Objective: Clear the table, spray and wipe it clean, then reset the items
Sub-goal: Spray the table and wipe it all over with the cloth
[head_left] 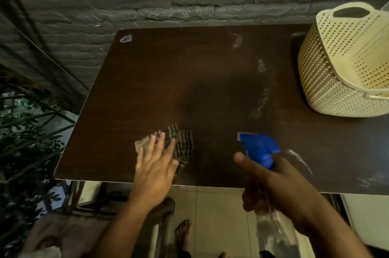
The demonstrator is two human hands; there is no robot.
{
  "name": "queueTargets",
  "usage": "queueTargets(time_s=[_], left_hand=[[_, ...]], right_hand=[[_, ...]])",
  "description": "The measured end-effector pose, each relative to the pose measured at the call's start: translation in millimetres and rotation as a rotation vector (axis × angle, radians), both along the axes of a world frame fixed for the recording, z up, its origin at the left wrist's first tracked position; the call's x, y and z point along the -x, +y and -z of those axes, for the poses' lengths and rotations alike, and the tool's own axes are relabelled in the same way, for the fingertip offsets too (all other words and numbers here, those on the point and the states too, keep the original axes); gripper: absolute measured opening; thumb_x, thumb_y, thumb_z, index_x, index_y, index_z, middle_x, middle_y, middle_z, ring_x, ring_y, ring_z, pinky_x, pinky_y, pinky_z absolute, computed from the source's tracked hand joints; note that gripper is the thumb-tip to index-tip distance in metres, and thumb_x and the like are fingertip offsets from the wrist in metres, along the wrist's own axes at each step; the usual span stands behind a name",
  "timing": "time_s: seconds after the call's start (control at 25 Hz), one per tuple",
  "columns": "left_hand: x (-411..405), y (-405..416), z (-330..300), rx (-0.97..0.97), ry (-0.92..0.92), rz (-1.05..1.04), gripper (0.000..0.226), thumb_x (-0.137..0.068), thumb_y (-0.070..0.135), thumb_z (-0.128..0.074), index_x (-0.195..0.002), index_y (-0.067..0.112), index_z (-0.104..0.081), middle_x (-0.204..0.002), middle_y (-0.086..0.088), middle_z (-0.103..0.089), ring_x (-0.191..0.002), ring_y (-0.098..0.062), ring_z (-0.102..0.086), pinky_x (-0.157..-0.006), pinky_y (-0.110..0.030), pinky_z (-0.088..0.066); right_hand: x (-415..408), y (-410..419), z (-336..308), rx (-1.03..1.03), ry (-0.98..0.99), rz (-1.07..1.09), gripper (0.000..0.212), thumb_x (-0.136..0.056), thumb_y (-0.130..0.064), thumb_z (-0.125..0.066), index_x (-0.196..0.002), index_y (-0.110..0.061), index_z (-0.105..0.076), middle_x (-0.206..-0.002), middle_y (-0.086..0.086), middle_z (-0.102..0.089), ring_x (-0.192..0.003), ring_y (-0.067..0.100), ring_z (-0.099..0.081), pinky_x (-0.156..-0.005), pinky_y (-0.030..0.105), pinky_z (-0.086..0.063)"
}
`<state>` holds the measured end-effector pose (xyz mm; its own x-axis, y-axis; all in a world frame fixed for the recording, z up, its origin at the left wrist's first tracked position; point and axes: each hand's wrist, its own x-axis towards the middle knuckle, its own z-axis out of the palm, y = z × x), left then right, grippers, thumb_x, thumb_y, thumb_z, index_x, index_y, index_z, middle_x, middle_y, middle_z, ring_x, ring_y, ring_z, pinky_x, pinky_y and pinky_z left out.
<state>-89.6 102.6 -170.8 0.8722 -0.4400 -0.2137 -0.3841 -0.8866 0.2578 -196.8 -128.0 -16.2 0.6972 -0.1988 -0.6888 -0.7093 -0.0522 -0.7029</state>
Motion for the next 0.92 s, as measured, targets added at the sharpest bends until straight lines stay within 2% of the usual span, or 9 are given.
queueTargets(time_s=[0.12,0.28,0.4,0.52,0.64,0.72,0.8,0.92], left_hand=[[-76.6,-26.9,4.2,-0.019,-0.006,-0.145,0.056,-0.102,0.049,-0.019,-0.153,0.033,-0.005,-0.162,0.004,0.01,-0.146,-0.017,0.02,-0.118,-0.046,0.008],[-139.9,-51.4,0.3,-0.091,0.106,-0.132,0.057,-0.102,0.046,-0.023,-0.154,0.031,-0.006,-0.162,0.001,0.01,-0.147,-0.021,0.018,-0.117,-0.047,0.007],[-129.8,-40.7,-0.8,-0.054,0.075,-0.104,0.056,-0.103,0.046,-0.024,-0.154,0.03,-0.007,-0.162,0.001,0.009,-0.147,-0.02,0.018,-0.117,-0.047,0.008],[-114.5,-28.3,1.0,-0.014,0.053,-0.082,0.056,-0.103,0.046,-0.024,-0.154,0.031,-0.007,-0.162,0.002,0.009,-0.147,-0.018,0.018,-0.118,-0.047,0.008],[-97.8,-15.3,3.4,0.009,0.034,-0.074,0.056,-0.103,0.046,-0.024,-0.153,0.032,-0.006,-0.162,0.003,0.01,-0.146,-0.016,0.02,-0.118,-0.045,0.011],[-83.8,-9.7,7.7,0.017,0.031,-0.074,0.055,-0.103,0.046,-0.023,-0.153,0.032,-0.005,-0.161,0.004,0.011,-0.145,-0.014,0.021,-0.117,-0.044,0.012],[-68.1,-6.1,8.5,0.038,0.023,-0.076,0.055,-0.103,0.045,-0.023,-0.153,0.032,-0.006,-0.161,0.005,0.01,-0.145,-0.013,0.022,-0.118,-0.044,0.012],[-36.7,-2.0,5.0,0.045,0.039,-0.136,0.055,-0.103,0.044,-0.023,-0.153,0.033,-0.003,-0.16,0.007,0.013,-0.143,-0.01,0.026,-0.117,-0.041,0.015]], right_hand=[[3.0,1.3,7.1,0.04,-0.005,-0.03,0.059,-0.058,-0.065,-0.055,-0.097,-0.019,-0.055,-0.073,0.019,-0.072,-0.06,0.023,-0.068,-0.061,0.032,-0.056],[3.6,16.9,15.1,0.07,0.032,-0.117,0.055,-0.062,-0.067,-0.054,-0.092,-0.022,-0.056,-0.067,0.009,-0.073,-0.057,0.016,-0.068,-0.064,0.031,-0.057],[9.8,44.7,29.2,0.12,0.091,-0.251,0.042,-0.075,-0.065,-0.057,-0.089,-0.026,-0.054,-0.074,0.006,-0.072,-0.065,0.013,-0.069,-0.074,0.032,-0.059],[17.3,56.6,44.1,0.166,0.119,-0.275,0.045,-0.074,-0.069,-0.056,-0.087,-0.026,-0.054,-0.078,0.004,-0.071,-0.072,0.015,-0.069,-0.079,0.036,-0.058],[19.9,38.1,44.6,0.152,0.183,-0.205,0.037,-0.079,-0.064,-0.055,-0.089,-0.028,-0.052,-0.067,0.001,-0.07,-0.053,0.006,-0.066,-0.058,0.02,-0.055],[22.1,24.4,43.4,0.151,0.214,-0.191,0.034,-0.081,-0.06,-0.055,-0.09,-0.028,-0.052,-0.066,0.0,-0.07,-0.05,0.002,-0.064,-0.049,0.015,-0.048],[21.3,24.0,42.4,0.158,0.235,-0.242,0.037,-0.079,-0.062,-0.055,-0.09,-0.027,-0.053,-0.068,-0.001,-0.07,-0.055,0.004,-0.065,-0.054,0.016,-0.051],[21.8,34.3,46.8,0.201,0.164,-0.275,0.041,-0.074,-0.067,-0.058,-0.087,-0.028,-0.054,-0.071,0.001,-0.071,-0.064,0.011,-0.069,-0.071,0.029,-0.059]])
